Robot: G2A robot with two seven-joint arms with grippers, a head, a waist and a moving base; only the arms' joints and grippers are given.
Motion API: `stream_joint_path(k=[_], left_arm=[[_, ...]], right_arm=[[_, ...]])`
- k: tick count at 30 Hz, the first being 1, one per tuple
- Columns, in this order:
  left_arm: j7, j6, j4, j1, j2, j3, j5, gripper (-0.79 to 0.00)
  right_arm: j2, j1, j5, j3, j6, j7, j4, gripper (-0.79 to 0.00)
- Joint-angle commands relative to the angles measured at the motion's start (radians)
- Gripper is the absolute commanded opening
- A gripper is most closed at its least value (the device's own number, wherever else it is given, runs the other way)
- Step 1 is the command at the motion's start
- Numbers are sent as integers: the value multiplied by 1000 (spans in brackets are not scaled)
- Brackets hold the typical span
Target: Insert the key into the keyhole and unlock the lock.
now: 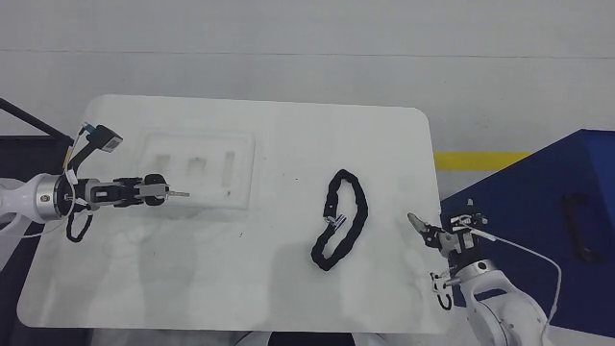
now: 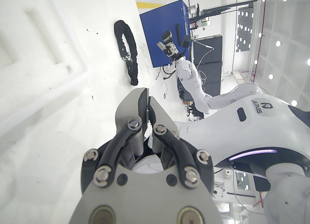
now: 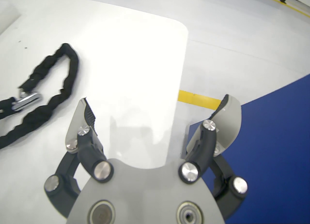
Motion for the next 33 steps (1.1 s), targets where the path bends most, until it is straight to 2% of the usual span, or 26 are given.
stream_joint_path(k=[1,4,6,16,18,20,22,24,26,30,33], left_arm=[[0,0,0,0,0,0,0,-785],[0,0,0,0,0,0,0,-785],[0,0,0,0,0,0,0,-785],[0,0,0,0,0,0,0,-785],[0,0,0,0,0,0,0,-785],[0,0,0,0,0,0,0,-785],[0,0,0,0,0,0,0,-785],[0,0,0,0,0,0,0,-785],[0,0,0,0,0,0,0,-785],[0,0,0,0,0,0,0,-785],[0,0,0,0,0,0,0,-785]], right_arm=[[-2,-10,15,-14,17,87,-69,0],[-8,2,23,-50,105,219,-134,0],[-10,39,-40,-79,158,333,-143,0],[-10,48,-69,-84,161,342,-140,0],[-13,57,-108,-111,193,358,-134,0],[-20,88,-105,-173,206,441,-150,0],[-29,138,-83,-241,235,589,-156,0],[-40,222,-44,-298,262,752,-152,0],[-53,309,-35,-349,329,859,-142,0],[-76,422,39,-412,433,999,-141,0],[-76,422,39,-412,433,999,-141,0]])
